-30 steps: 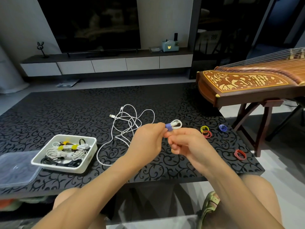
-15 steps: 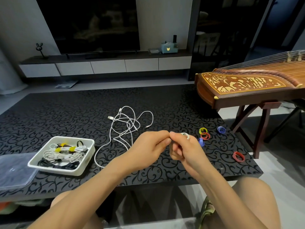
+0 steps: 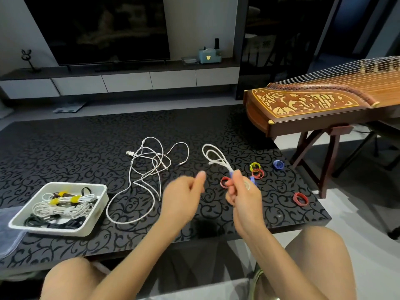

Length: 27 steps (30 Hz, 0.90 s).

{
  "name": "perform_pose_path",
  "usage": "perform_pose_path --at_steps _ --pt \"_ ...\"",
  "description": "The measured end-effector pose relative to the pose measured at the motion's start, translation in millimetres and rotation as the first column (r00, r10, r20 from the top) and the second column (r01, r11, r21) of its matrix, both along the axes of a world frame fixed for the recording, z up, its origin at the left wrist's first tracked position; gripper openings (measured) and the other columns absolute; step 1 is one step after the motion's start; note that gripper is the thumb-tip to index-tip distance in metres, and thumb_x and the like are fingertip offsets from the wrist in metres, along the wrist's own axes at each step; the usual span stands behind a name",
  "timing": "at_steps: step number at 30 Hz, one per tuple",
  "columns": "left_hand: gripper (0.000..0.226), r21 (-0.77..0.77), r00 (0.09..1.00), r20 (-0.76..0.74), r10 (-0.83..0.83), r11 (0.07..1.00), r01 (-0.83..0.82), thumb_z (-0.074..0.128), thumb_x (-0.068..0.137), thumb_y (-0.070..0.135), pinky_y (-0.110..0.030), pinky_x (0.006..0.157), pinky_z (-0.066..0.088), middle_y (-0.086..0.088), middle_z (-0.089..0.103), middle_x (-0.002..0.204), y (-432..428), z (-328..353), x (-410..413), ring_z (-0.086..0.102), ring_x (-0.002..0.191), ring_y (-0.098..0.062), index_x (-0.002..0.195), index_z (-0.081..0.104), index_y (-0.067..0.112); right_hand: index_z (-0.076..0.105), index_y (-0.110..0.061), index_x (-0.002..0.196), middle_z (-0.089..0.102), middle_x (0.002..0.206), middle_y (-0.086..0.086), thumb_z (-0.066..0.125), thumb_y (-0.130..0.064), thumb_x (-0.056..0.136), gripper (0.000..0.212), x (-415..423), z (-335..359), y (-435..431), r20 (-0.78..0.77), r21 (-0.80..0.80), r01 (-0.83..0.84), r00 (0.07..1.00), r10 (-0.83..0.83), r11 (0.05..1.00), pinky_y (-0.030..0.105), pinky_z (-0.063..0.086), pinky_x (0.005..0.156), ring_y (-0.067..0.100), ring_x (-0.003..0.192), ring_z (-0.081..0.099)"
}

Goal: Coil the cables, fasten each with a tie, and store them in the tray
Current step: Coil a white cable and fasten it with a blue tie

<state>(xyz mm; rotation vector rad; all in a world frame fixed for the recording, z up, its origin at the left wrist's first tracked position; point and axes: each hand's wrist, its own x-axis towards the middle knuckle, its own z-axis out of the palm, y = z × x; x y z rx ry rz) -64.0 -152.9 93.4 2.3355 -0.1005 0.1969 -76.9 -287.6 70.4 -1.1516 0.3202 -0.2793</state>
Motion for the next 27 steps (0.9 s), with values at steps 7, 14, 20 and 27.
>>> perform_pose_path --at_steps 7,14,20,27 --pt "0.036 -0.901 0.909 -0.28 -0.31 0.412 -0.137 0.033 0.103 0.033 -0.031 0.069 0.055 -0.003 0.064 0.06 -46 -17 19 0.064 0.058 -0.017 0.088 0.054 0.007 0.05 -0.026 0.049 0.046 0.045 -0.009 0.059 -0.013 0.092 0.046 -17 -33 21 0.025 -0.408 -0.115 0.99 0.137 0.906 0.014 0.032 0.045 0.002 0.044 0.038" --pt "0.037 -0.898 0.91 -0.319 -0.266 0.391 -0.201 0.035 0.103 0.032 -0.017 0.037 0.03 0.008 0.025 0.047 -34 -29 48 0.022 0.037 -0.006 0.072 0.044 0.013 0.071 -0.009 0.093 0.071 0.083 0.004 0.069 -0.012 0.083 0.01 31 -37 -77 -0.299 -0.411 -0.244 0.946 0.123 0.879 0.023 0.049 0.061 0.014 0.074 0.062" --pt "0.033 -0.778 0.891 -0.377 -0.252 0.608 -0.158 0.057 0.094 0.021 -0.018 0.034 0.019 0.008 0.024 0.047 -30 -34 54 0.018 0.037 -0.006 0.067 0.038 0.017 0.062 -0.012 0.085 0.062 0.083 0.005 0.058 -0.047 0.089 0.035 80 -70 -101 -0.427 -0.883 -0.285 0.819 -0.383 0.374 0.03 0.042 0.063 0.026 0.085 0.06" --pt "0.029 -0.688 0.875 -0.403 -0.269 0.719 -0.097 0.059 0.093 0.031 -0.018 0.036 0.019 0.009 0.024 0.046 -20 -34 49 0.02 0.038 -0.007 0.094 0.061 0.003 0.067 -0.011 0.069 0.068 0.075 0.001 0.057 -0.014 0.092 0.025 40 -45 -77 -0.137 -0.189 -0.305 0.949 0.283 0.933 0.018 0.047 0.063 0.009 0.071 0.057"
